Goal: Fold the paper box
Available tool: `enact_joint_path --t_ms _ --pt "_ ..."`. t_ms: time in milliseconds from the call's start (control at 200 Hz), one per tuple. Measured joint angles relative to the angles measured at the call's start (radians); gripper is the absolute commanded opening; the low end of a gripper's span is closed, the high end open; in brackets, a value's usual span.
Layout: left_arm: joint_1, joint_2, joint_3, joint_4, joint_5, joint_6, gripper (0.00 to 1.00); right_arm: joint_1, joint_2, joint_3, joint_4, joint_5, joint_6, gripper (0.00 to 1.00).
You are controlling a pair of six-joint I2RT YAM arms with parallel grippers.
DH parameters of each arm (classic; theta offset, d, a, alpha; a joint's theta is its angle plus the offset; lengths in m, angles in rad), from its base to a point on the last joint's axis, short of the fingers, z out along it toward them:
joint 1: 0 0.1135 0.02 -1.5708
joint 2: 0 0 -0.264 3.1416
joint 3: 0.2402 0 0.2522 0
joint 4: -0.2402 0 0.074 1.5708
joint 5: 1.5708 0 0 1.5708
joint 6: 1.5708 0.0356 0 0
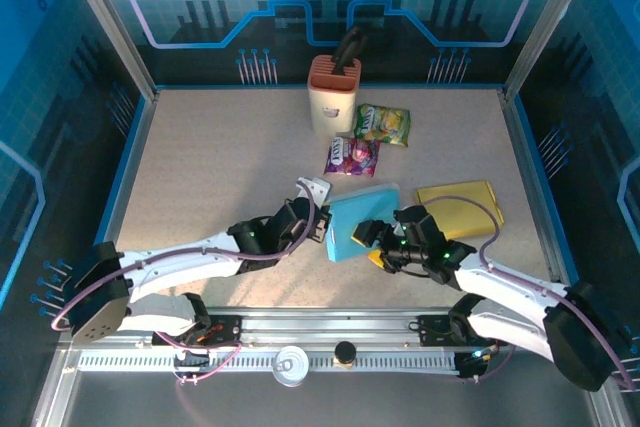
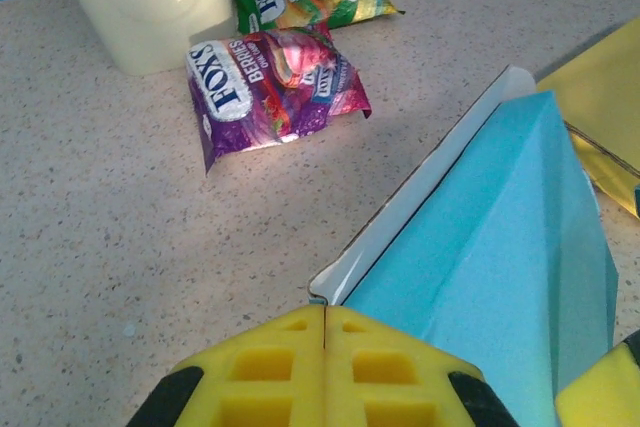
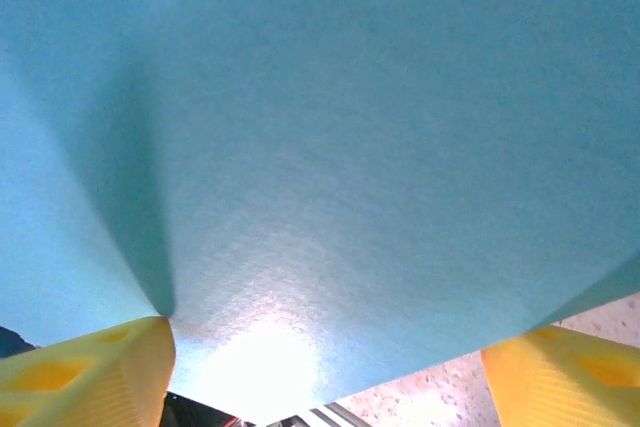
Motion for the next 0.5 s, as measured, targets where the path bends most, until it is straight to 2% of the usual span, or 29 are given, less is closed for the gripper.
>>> enact_joint_path --t_ms 205,400,500 --pt "-0.006 0.015 0.000 0.051 -0.001 0.064 0.00 0.000 -0.087 0.003 -0.060 -0.003 0.009 0.90" --pt "-0.015 0.034 0.000 0.091 -0.008 0.113 0.00 0.000 -0.104 0.012 -0.107 -0.004 0.010 0.91" --pt "-0.020 0.043 0.000 0.098 -0.016 0.130 0.00 0.000 -0.100 0.018 -0.121 -0.007 0.010 0.95"
